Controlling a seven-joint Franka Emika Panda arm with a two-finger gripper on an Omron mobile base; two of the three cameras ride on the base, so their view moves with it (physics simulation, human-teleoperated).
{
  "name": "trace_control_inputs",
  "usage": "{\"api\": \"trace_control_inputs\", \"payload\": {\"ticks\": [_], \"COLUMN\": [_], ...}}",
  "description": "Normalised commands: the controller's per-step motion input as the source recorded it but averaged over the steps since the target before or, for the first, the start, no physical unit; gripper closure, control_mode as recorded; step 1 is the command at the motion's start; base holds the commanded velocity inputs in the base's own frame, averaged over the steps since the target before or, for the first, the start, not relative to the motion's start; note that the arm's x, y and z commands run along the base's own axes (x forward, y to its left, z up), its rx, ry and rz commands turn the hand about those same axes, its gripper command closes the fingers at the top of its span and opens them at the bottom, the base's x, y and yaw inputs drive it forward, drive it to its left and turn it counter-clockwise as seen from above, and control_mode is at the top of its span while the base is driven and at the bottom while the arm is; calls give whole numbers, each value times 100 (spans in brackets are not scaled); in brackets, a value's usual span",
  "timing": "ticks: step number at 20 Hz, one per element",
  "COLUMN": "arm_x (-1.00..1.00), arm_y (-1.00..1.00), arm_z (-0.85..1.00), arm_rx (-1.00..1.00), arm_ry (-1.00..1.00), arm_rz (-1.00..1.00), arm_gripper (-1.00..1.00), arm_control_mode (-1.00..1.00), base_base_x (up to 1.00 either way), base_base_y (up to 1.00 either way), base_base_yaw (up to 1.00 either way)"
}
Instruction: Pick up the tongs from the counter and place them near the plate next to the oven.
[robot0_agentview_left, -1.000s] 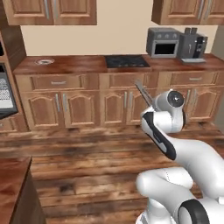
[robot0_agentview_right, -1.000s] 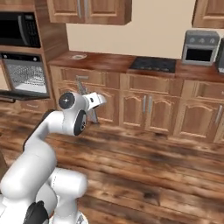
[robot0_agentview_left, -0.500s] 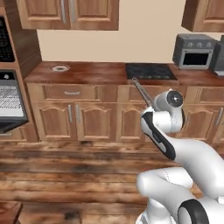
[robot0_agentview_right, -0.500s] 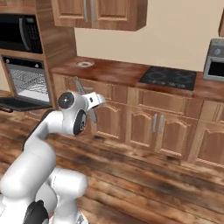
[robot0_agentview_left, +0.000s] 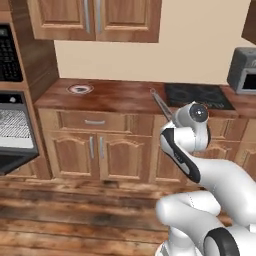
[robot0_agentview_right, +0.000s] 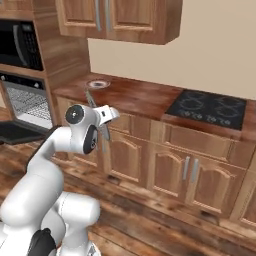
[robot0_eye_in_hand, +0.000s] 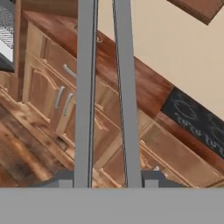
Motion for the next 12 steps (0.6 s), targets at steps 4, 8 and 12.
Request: {"api": "trace_control_inputs", "payload": {"ticks": [4, 8, 12], "arm_x": [0, 0, 0], "arm_y": [0, 0, 0], "arm_z": [0, 0, 0], "arm_rx": [0, 0, 0], "arm_ry": [0, 0, 0], "arm_rz": [0, 0, 0], "arm_gripper": [100, 100, 100], "arm_control_mode": [100, 100, 100], "base_base_x": [100, 100, 100], "base_base_y": [66, 86, 98], "base_base_yaw": [1, 0, -8]}}
